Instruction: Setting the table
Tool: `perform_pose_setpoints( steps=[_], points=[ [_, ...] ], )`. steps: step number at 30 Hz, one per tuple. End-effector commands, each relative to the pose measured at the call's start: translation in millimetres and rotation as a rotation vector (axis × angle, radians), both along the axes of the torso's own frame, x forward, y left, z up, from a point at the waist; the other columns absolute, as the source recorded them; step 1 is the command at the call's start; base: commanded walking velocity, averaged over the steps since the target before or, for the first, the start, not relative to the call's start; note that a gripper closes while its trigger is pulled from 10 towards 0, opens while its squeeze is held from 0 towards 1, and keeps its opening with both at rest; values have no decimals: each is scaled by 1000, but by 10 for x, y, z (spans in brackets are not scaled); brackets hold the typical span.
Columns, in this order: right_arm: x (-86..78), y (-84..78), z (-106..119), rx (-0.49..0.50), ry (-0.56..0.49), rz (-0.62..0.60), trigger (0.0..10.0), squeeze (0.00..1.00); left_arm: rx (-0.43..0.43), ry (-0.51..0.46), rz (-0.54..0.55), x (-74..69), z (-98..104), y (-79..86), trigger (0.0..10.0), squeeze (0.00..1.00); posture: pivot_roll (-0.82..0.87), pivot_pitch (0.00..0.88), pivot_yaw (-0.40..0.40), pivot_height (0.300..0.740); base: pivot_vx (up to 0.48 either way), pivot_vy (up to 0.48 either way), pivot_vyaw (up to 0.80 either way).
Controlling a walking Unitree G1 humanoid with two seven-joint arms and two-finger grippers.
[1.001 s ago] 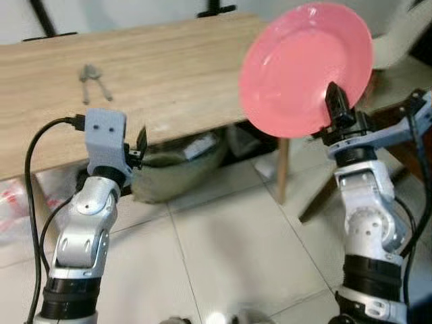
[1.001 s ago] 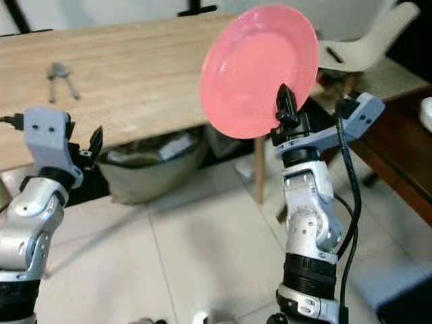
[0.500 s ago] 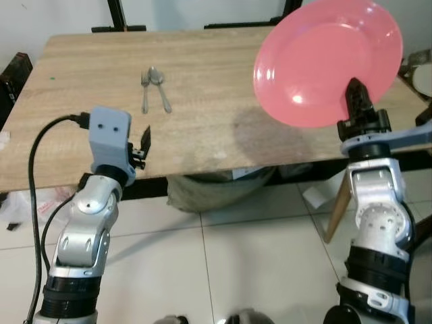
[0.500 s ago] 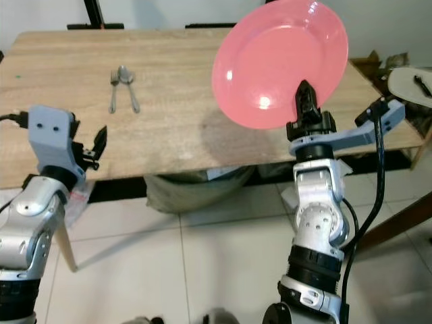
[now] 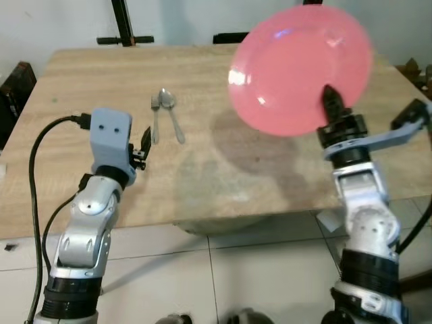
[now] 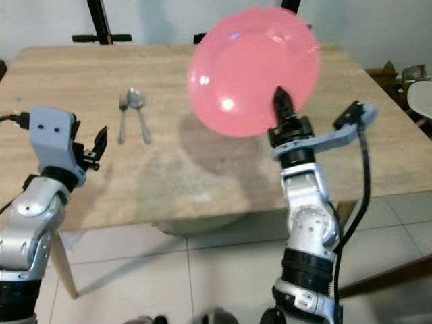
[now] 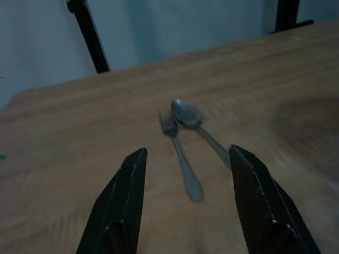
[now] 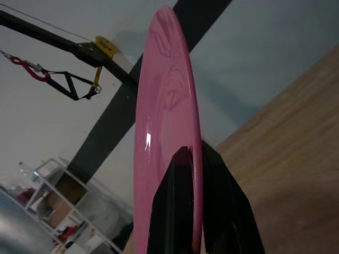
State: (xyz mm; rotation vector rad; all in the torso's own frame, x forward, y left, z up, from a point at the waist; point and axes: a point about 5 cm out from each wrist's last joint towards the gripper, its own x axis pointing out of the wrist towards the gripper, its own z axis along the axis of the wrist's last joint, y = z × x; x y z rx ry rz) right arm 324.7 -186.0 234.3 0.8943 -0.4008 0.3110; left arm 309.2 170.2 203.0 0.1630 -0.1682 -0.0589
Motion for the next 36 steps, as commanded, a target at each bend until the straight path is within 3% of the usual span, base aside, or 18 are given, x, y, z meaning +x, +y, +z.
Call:
perform_pose_setpoints(
  steps=[1, 12, 17, 21, 24, 28, 36],
  points=[
    [0, -13, -43, 4, 10, 11, 10000, 0, 19, 10, -8, -7, -34, -23, 10000, 0, -73, 38, 65, 740, 379, 0, 0],
    [7, 126, -135, 13, 35, 123, 10000, 0, 74, 0, -13, -45, -51, -55, 10000, 0, -64, 42, 60, 740, 0, 0, 0],
    [57, 330, -312, -44, 128, 161, 10000, 0, 115, 0, -25, -41, -10, -11, 10000, 0, -42, 52, 55, 740, 0, 0, 0],
    [111, 397, -412, -73, 180, 153, 10000, 0, 170, 3, -67, -27, 71, 91, 10000, 0, -27, 56, 49, 740, 0, 0, 0],
    [137, 437, -451, -78, 209, 167, 10000, 0, 193, 11, -114, -32, 125, 151, 10000, 0, -21, 57, 47, 740, 0, 0, 0],
    [246, 542, -517, -48, 250, 182, 10000, 0, 227, 41, -327, -143, 406, 367, 10000, 0, 34, 73, 44, 740, 0, 0, 0],
    [445, 592, -548, 16, 301, 138, 10000, 0, 265, 29, -435, -290, 705, 480, 10000, 0, 82, 90, 38, 740, 0, 0, 0]
  ],
)
